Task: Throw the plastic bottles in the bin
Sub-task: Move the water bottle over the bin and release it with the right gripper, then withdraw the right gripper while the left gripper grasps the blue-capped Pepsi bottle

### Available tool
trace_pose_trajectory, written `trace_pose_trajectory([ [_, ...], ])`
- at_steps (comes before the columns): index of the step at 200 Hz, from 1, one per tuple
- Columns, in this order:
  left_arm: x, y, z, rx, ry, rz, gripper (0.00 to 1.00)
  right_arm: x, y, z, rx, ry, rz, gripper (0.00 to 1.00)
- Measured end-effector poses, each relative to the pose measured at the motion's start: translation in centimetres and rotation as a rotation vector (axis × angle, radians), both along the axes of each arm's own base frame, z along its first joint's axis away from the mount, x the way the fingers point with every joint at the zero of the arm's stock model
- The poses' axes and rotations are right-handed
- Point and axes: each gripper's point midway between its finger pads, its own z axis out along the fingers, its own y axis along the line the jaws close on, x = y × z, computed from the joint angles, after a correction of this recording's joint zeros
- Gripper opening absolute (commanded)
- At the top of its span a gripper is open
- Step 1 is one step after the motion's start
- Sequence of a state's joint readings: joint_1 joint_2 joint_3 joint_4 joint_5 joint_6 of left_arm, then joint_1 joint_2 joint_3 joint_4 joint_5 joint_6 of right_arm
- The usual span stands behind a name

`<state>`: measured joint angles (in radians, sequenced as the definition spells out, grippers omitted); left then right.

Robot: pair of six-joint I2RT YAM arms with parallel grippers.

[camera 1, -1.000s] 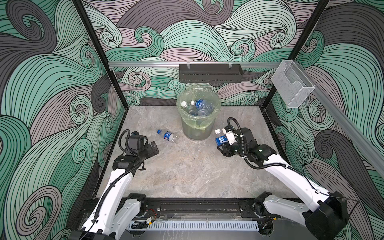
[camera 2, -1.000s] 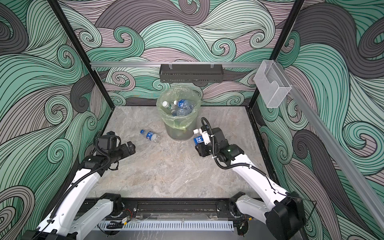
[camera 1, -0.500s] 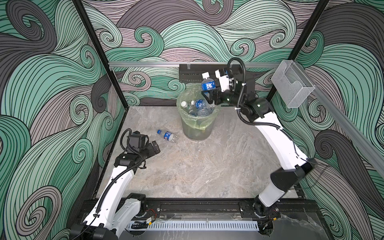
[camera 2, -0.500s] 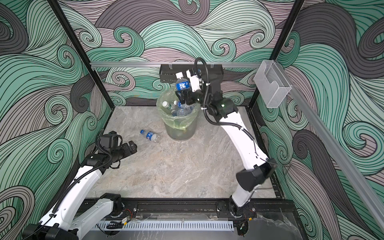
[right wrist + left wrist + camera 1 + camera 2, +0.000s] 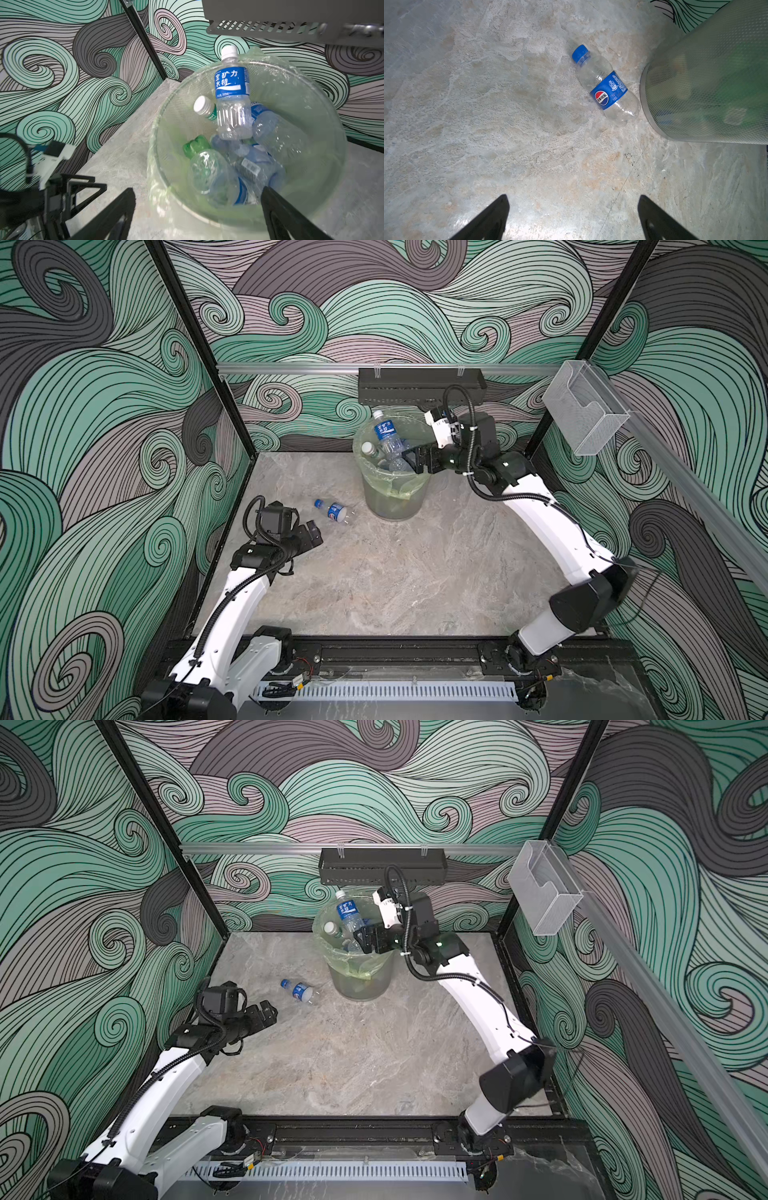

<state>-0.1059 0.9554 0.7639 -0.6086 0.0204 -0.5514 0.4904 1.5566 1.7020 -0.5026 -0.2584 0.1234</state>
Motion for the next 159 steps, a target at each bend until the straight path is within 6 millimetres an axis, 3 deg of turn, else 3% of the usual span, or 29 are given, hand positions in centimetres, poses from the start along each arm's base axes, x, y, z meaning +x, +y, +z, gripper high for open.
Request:
trace_pose_trajectory([
  [27, 0.6, -0.5, -1.0, -0.015, 0.035, -0.014, 0.99, -3.2, -2.2, 2.2, 0.033, -0.088, -0.021, 0.97],
  [50, 1.8, -0.9, -0.8, -0.036, 0.027, -0.016, 0.99, -4.8, -3.6, 2.1, 0.036, -0.120, -0.044, 0.97],
  [111, 6.5, -2.1, 0.4, -0.134, 0.015, 0.030, 0.99, -7.4, -6.1, -5.6, -0.054, -0.013, -0.098, 0.98],
  [159, 8.6, -2.6, -2.6, -0.208, 0.101, 0.123, 0.99, -9.9, -8.2, -9.5, -0.077, 0.040, -0.138, 1.00],
])
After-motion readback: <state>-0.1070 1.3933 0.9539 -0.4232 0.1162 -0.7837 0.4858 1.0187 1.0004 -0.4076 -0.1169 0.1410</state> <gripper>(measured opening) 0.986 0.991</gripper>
